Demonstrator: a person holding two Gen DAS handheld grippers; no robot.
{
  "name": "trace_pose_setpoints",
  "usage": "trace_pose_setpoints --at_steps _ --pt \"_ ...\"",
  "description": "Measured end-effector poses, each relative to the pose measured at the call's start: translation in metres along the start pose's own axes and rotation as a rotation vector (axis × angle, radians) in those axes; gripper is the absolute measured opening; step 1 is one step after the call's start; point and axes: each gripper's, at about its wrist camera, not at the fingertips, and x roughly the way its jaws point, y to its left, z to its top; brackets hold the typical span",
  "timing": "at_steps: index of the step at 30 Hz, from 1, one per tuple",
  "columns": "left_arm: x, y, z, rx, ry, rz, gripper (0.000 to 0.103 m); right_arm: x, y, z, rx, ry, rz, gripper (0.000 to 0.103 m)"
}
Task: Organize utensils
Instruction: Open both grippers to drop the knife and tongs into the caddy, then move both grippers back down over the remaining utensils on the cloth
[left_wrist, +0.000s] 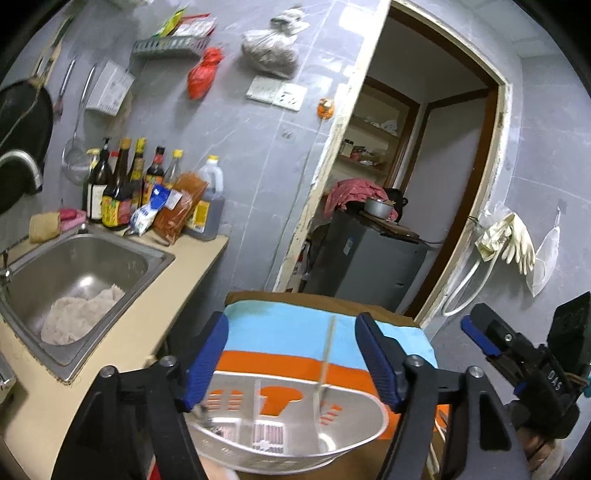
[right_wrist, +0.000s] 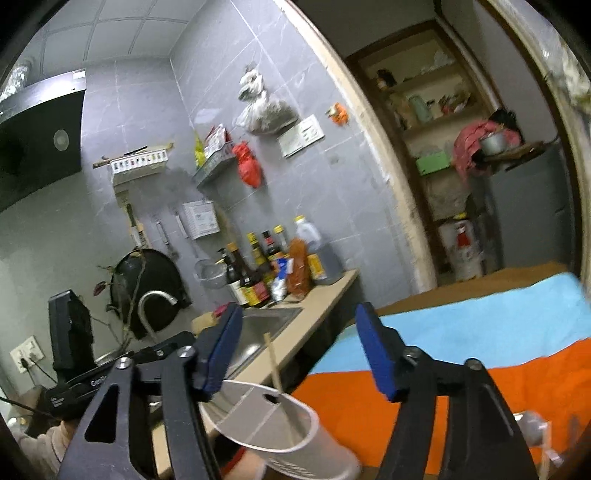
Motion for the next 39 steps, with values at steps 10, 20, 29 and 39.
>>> trace_pose_setpoints --at_steps 10,20,29,39 --pt "-0.003 -0.078 -0.010 0.059 -0.067 -0.011 0.103 -0.076 -0.039 0.038 -0.051 -0.076 -0.213 0.097" --pt "0.010 -0.149 -0.043 0.140 -0.050 -0.036 0.103 -0.135 -0.087 0.054 -0.082 -0.101 -0.330 0.101" --pt "0.037 -0.180 -0.074 0.160 0.031 -0.048 0.103 -0.160 -0.138 0.043 -0.074 -0.070 -0.390 0.101" --pt "0.076 -0.186 -0.114 0.155 0.190 -0.040 0.103 -0.141 -0.197 0.002 -0.021 0.115 -0.443 0.101"
